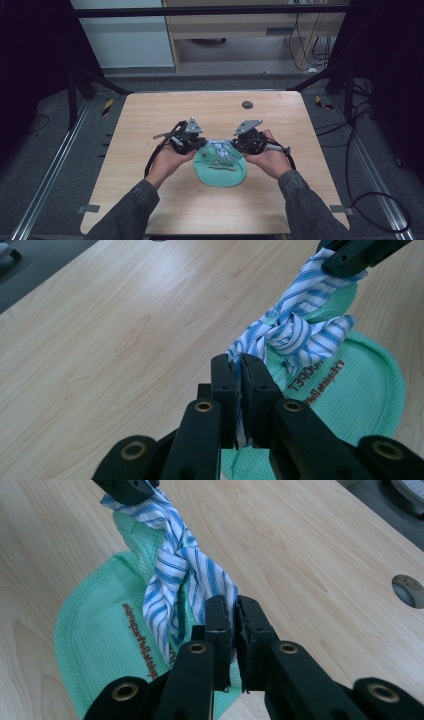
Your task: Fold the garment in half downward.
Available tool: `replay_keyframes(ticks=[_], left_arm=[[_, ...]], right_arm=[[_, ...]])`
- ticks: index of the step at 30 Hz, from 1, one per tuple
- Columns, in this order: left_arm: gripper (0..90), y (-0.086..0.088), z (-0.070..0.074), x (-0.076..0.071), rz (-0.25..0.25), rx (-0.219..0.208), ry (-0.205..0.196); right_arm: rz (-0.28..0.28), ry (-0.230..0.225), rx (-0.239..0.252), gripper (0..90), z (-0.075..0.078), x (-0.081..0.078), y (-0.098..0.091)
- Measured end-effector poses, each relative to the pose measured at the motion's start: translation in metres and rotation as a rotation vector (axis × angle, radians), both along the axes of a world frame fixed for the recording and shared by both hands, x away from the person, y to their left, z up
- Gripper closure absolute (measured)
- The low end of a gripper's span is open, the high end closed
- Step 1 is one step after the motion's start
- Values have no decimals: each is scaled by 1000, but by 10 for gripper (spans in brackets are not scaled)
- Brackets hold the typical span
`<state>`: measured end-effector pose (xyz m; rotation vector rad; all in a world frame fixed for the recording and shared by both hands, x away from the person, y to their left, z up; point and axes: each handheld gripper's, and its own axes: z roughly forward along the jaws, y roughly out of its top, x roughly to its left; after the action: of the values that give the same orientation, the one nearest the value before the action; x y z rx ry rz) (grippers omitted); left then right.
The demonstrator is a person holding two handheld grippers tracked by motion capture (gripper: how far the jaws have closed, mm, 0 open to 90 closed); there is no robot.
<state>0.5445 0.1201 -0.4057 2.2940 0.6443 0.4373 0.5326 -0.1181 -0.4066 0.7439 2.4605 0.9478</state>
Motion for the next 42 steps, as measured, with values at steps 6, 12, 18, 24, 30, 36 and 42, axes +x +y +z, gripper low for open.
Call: replay_keyframes(ticks=[6,12,18,24,30,36,42], left_arm=[[851,1,-5,-3,-8,3,4],[850,0,-8,-6,-12,-4,6],[850,-1,-13,-11,-22,0,7],[850,-2,-17,-15,-30,4,9],[850,-2,-23,-22,-37,3,7],[850,-2,-34,-32,-54,7,10],[850,-2,-40,-39,-70,20,9]], right_arm=[[10,1,-1,846,-4,-4,1],[15,-1,-3,846,-5,-8,0],[18,2,-7,845,-8,-12,-1],[21,2,-10,844,-13,-16,-2],[34,2,-17,841,-17,-22,-3],[40,11,-23,842,-29,-31,-3],[34,6,-23,842,-37,-39,-3]])
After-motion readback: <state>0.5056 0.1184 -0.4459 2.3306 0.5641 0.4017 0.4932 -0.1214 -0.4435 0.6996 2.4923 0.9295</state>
